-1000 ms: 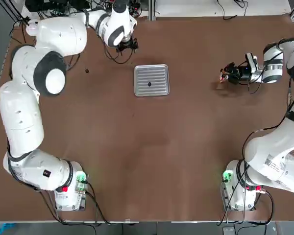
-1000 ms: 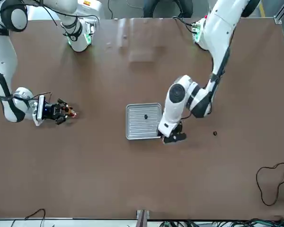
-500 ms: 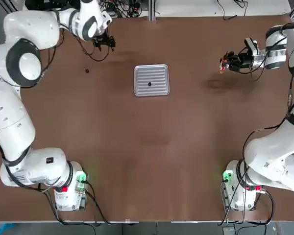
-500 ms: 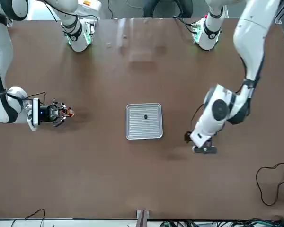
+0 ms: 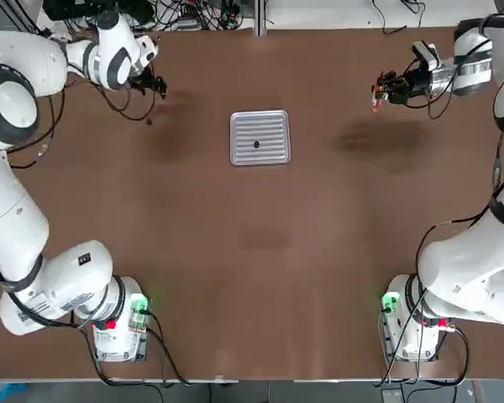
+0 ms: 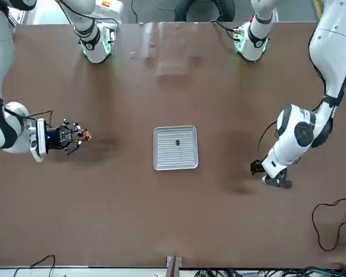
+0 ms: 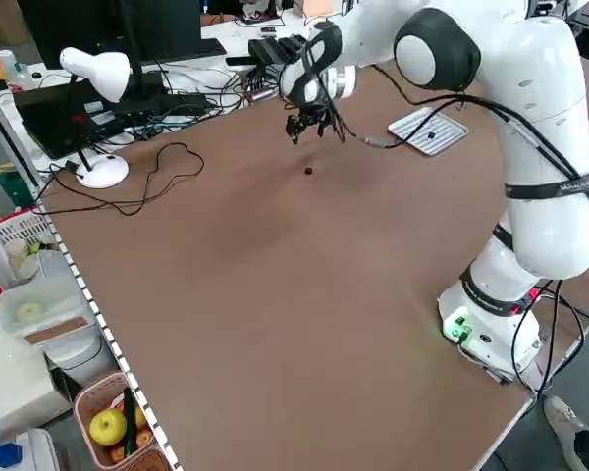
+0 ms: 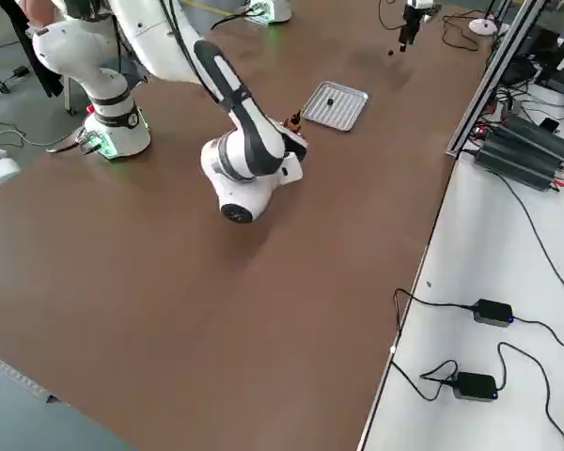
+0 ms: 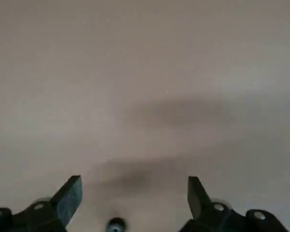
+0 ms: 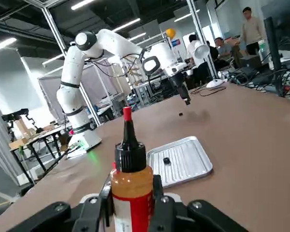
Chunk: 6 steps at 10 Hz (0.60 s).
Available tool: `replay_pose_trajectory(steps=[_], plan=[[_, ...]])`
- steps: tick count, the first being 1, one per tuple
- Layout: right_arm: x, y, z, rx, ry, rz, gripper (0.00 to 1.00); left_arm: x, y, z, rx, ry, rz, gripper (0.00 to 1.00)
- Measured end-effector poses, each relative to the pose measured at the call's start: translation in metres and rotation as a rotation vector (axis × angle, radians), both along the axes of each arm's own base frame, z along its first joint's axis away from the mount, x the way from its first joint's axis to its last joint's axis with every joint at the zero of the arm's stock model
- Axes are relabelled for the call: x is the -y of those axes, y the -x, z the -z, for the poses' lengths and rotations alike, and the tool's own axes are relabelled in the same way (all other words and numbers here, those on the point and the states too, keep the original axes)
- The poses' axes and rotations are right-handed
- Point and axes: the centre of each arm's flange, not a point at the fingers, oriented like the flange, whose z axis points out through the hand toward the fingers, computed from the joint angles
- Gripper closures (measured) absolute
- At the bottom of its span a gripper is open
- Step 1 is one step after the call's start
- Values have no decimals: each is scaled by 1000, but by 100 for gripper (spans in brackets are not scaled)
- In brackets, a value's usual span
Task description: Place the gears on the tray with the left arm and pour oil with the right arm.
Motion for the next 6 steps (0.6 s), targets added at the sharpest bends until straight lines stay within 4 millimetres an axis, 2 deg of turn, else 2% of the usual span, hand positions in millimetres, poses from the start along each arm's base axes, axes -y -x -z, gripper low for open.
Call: replay_pose_trajectory(steps=[2, 6], plan=[[-29, -3, 0, -64, 5, -35, 66, -16, 9, 18, -10, -12, 13, 5], [-76, -5, -1, -190, -2, -67, 67, -12, 19, 41, -52, 7, -1, 9]])
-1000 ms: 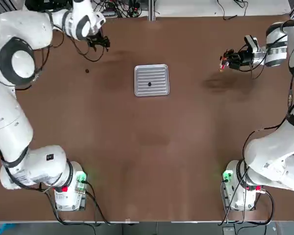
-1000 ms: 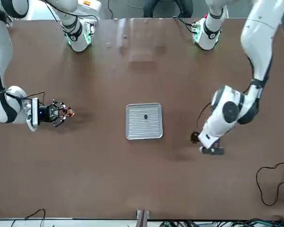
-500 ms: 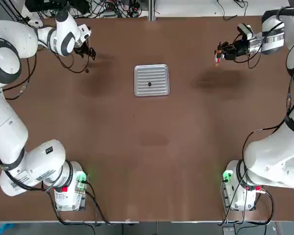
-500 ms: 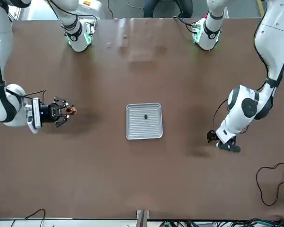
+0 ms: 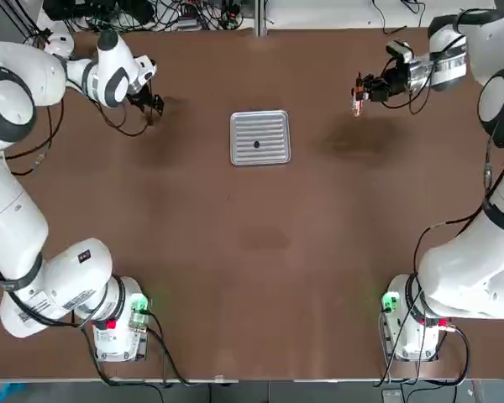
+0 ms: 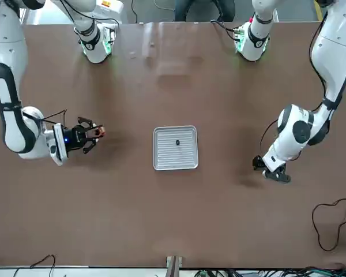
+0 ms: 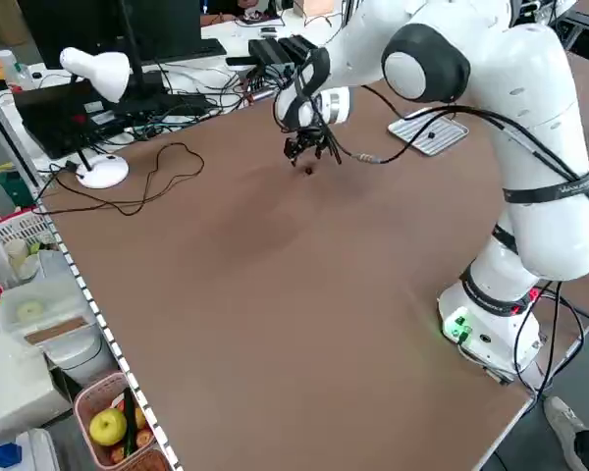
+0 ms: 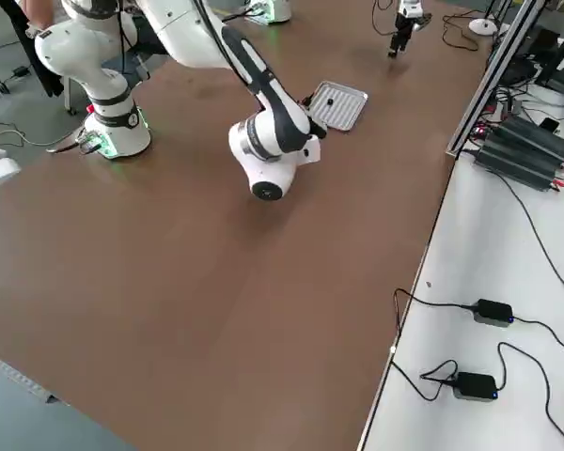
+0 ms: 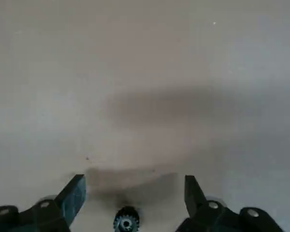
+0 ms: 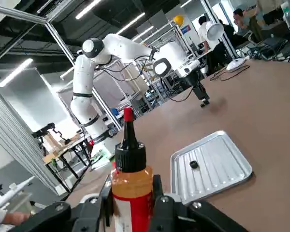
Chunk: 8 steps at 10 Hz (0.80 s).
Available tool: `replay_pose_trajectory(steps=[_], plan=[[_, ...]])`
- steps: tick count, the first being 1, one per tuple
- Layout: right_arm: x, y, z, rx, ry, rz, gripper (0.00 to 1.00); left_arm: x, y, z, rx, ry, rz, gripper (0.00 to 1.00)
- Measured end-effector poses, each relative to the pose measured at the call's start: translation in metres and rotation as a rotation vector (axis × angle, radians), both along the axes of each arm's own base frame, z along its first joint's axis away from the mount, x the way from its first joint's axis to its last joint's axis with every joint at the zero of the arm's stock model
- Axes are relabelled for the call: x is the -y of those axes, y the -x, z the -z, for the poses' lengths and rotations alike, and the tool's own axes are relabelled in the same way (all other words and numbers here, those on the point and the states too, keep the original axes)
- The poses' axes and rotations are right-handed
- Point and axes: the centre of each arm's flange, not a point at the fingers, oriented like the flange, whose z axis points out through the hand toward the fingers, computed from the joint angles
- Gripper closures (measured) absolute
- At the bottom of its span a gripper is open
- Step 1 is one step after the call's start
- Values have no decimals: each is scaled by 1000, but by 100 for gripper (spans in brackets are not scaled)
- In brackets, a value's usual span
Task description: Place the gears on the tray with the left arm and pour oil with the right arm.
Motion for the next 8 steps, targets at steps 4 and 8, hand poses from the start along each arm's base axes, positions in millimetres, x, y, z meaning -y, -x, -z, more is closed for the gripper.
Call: replay_pose_trajectory(steps=[4, 8], plan=[[-80, 11, 10, -162, -56, 6, 67, 4, 6, 8, -18, 5, 2, 11], [-129, 11, 11, -237, -62, 44, 67, 5, 7, 9, -22, -7, 16, 11]])
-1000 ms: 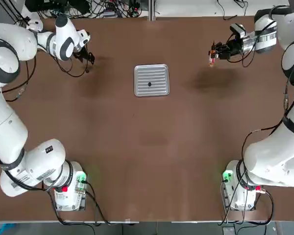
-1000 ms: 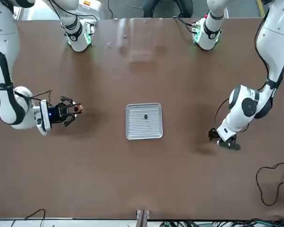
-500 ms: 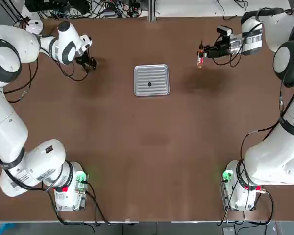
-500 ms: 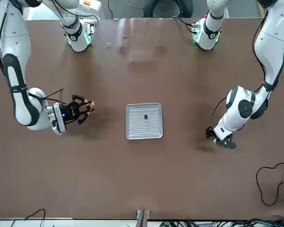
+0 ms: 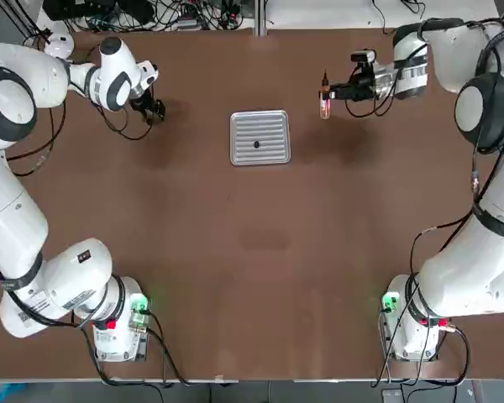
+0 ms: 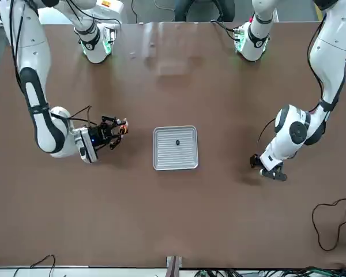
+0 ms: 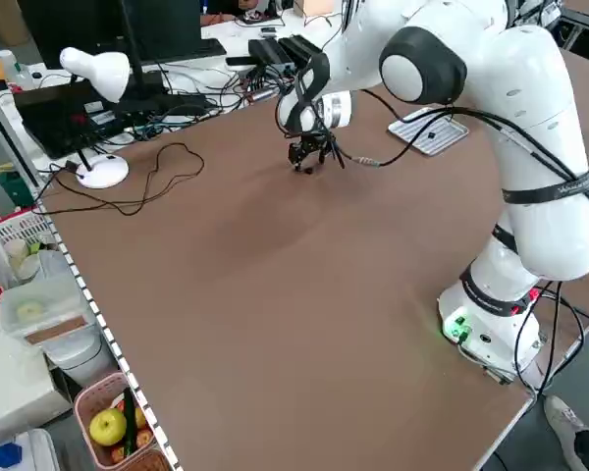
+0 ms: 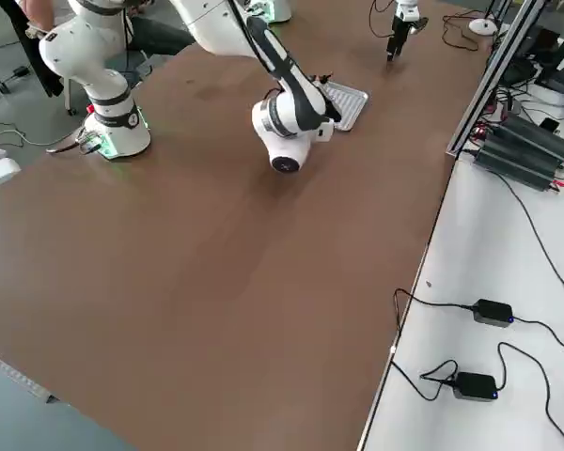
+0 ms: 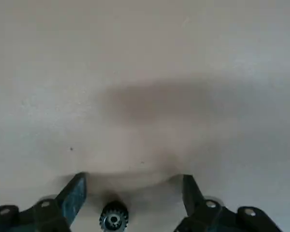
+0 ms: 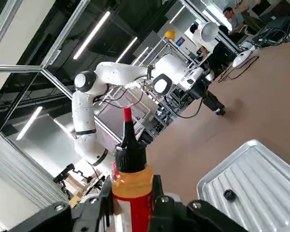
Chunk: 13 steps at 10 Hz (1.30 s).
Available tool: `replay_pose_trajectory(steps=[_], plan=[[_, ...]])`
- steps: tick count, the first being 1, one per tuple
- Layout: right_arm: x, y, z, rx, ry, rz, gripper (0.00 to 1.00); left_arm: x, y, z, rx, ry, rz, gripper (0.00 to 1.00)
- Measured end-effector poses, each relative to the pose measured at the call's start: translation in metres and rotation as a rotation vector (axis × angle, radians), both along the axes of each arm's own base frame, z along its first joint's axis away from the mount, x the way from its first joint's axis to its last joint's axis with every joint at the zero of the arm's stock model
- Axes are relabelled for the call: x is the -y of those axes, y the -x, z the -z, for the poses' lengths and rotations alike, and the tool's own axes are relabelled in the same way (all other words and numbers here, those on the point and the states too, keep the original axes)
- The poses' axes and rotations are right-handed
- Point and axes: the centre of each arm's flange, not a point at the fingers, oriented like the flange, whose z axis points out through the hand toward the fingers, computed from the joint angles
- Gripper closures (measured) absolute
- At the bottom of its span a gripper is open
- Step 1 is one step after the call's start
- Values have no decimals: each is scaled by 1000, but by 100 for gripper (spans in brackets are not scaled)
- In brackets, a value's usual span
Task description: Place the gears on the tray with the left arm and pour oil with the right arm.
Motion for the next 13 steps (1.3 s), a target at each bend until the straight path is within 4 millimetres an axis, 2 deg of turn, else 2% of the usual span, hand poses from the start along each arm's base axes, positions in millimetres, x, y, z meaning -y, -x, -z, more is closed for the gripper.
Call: replay_pose_trajectory(steps=[3, 6, 8, 10, 13], plan=[[-59, 2, 1, -11, -6, 64, 67, 0, 0, 0, -1, -4, 4, 11], [-93, 6, 2, -26, -10, 114, 67, -3, 2, 0, -34, -28, 5, 11], [-103, 8, 1, -49, -14, 118, 67, -4, 3, -1, -40, -35, 5, 15], [-102, 8, 2, -65, -12, 118, 67, -4, 3, -1, -44, -39, 4, 16], [-102, 14, 5, -95, -19, 108, 67, -4, 3, -6, -46, -48, 6, 38]])
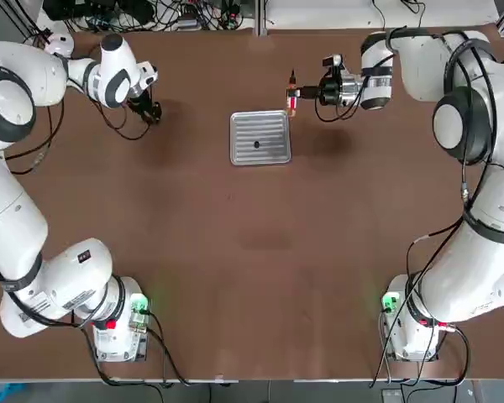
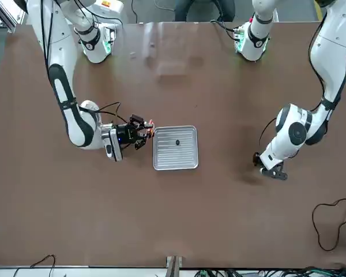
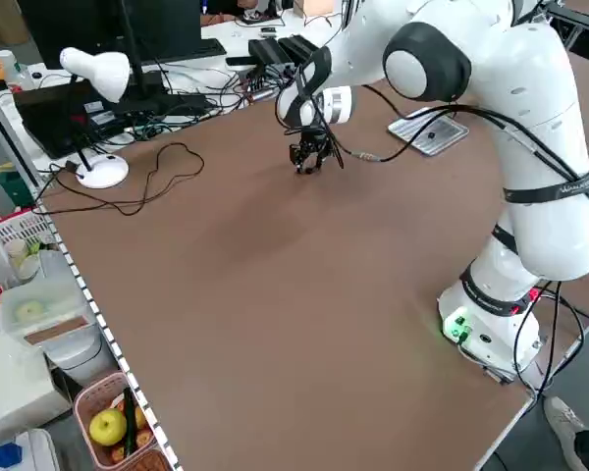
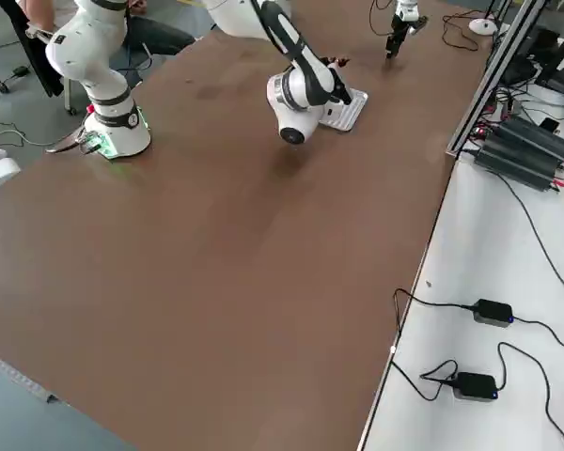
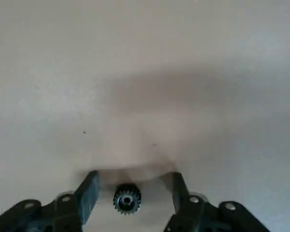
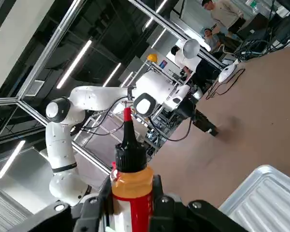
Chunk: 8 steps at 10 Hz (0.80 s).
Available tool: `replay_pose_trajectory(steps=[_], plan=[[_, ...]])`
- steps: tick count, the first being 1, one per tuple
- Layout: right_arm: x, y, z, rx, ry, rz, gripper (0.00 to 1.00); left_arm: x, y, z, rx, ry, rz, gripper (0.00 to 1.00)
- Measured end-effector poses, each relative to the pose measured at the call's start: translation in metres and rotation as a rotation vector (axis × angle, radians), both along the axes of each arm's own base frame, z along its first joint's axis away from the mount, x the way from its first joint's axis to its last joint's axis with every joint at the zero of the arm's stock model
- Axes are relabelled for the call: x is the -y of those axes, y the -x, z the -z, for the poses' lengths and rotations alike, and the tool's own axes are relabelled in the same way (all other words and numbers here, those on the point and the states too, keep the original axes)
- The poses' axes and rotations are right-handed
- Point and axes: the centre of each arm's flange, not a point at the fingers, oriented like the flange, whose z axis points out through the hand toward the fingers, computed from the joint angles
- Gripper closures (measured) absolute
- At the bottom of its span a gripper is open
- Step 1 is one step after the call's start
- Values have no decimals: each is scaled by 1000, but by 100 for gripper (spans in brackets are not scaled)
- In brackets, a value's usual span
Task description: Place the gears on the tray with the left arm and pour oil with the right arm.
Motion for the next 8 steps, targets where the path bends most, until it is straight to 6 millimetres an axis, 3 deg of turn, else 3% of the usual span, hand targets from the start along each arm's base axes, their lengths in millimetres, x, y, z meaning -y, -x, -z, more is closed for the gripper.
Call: replay_pose_trajectory(steps=[2, 8], plan=[[1, 1, -1, -6, -14, -7, 67, 2, 0, -4, 0, -7, 4, 68], [3, 4, 0, -21, -27, -12, 67, 4, -2, -9, -31, -27, -28, 74]])
